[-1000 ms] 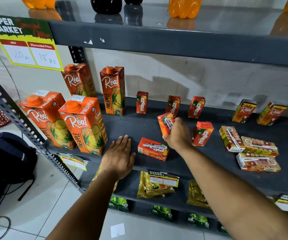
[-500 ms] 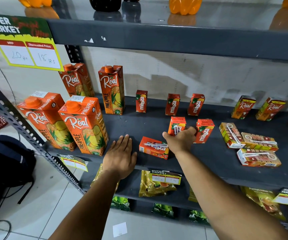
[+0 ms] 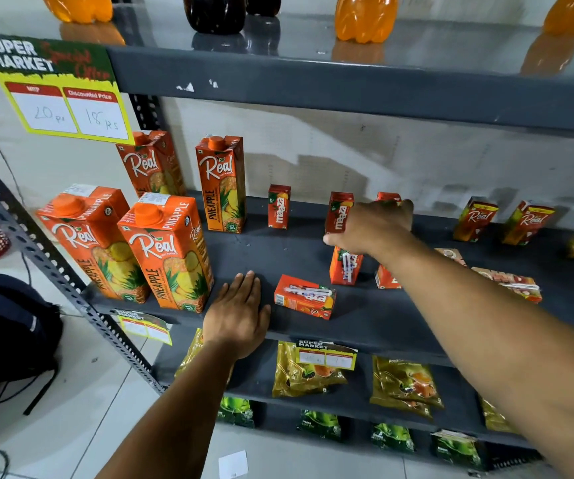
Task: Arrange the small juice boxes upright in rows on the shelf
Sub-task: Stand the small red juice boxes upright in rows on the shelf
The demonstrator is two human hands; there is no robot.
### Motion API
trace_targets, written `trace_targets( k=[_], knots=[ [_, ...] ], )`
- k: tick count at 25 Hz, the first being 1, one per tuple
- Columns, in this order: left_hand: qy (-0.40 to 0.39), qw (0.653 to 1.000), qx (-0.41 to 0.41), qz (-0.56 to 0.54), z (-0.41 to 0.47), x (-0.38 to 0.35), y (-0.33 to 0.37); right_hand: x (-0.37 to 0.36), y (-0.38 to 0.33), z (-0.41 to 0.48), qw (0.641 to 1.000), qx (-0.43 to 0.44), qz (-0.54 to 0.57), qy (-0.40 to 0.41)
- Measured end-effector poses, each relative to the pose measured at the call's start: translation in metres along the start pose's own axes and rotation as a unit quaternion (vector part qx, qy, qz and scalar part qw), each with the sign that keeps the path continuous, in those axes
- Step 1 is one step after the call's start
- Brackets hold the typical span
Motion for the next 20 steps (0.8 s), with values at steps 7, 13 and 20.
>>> trace_targets(
  k=[7,13,20],
  knots=[
    [-0.001,1.000,0.005,0.001,0.001,-0.002,-0.001,-0.013,-0.003,0.021,0.973,0.193,-0.088,-0.093],
    [-0.003,1.000,0.005,-0.002,0.001,-0.002,-0.001,-0.019,0.007,0.024,0.882,0.428,-0.197,0.028],
    [-0.004,1.000,0.001,-0.003,0.001,-0.001,-0.001,-0.003,0.003,-0.002,0.905,0.415,-0.090,-0.022]
  ],
)
Point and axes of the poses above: each hand's wrist, its own z-axis towards the middle knuckle, its own x-axis out of the back of the hand, y = z × x, the point moved 3 cm from there along z, towards the middle knuckle, and after that the axes turned 2 degrees about -x, right-handed, at the moved point
